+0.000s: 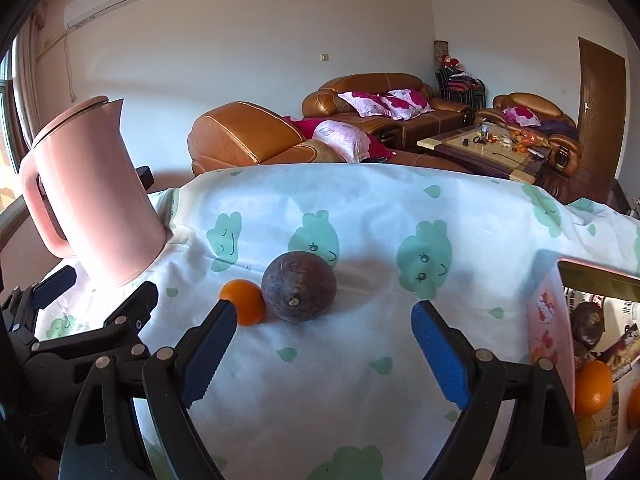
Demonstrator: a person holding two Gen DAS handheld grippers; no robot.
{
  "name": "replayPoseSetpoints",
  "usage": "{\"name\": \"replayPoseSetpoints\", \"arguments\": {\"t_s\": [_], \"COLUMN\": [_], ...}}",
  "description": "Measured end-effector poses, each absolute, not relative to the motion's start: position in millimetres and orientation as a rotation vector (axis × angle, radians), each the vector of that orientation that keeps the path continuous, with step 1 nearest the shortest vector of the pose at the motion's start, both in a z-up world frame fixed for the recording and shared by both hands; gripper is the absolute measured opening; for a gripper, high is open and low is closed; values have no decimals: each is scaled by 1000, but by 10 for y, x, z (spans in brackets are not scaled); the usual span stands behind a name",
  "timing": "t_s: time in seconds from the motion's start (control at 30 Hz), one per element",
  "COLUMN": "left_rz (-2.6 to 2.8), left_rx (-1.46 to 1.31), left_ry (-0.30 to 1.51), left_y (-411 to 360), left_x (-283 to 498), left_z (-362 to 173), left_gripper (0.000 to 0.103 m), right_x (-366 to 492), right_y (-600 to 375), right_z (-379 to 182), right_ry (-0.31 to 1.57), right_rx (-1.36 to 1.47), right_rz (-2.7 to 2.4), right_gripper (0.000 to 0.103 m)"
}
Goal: Organize fruits
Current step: 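Grasp the purple passion fruit with the right tool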
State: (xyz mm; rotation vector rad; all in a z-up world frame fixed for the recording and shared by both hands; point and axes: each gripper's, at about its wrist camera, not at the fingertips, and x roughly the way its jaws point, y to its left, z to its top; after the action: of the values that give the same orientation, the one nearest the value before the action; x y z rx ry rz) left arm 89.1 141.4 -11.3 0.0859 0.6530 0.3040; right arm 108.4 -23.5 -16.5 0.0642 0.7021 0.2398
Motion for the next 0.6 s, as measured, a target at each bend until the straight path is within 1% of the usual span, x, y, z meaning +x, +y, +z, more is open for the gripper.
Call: {"name": "replayPoseSetpoints", "arguments": {"t_s": [0.13, 0.3, 0.43, 0.5, 0.6], "left_rz": [324, 341, 344, 347, 345], "left_rx": [65, 60, 46, 39, 36], "left_ry": [676, 681, 693, 703, 708], "left_y": [1523, 1569, 1605, 1616, 1618], "left_x": [936, 968, 986, 1009, 1013], "left_z": [-142, -138, -158, -167, -176], "left_gripper": [103, 103, 103, 103, 103], "right_x": [1317, 1550, 1683, 1752, 1751], "right_y": [-181, -153, -205, -305, -283], "right_z": [-249, -308, -360, -407, -399], "right_ry": [772, 821, 852, 882, 885], "right_rx": [76, 114, 156, 234, 210], "right_rz": [244, 231, 193, 218, 215], "right_gripper": [90, 85, 85, 85, 85]}}
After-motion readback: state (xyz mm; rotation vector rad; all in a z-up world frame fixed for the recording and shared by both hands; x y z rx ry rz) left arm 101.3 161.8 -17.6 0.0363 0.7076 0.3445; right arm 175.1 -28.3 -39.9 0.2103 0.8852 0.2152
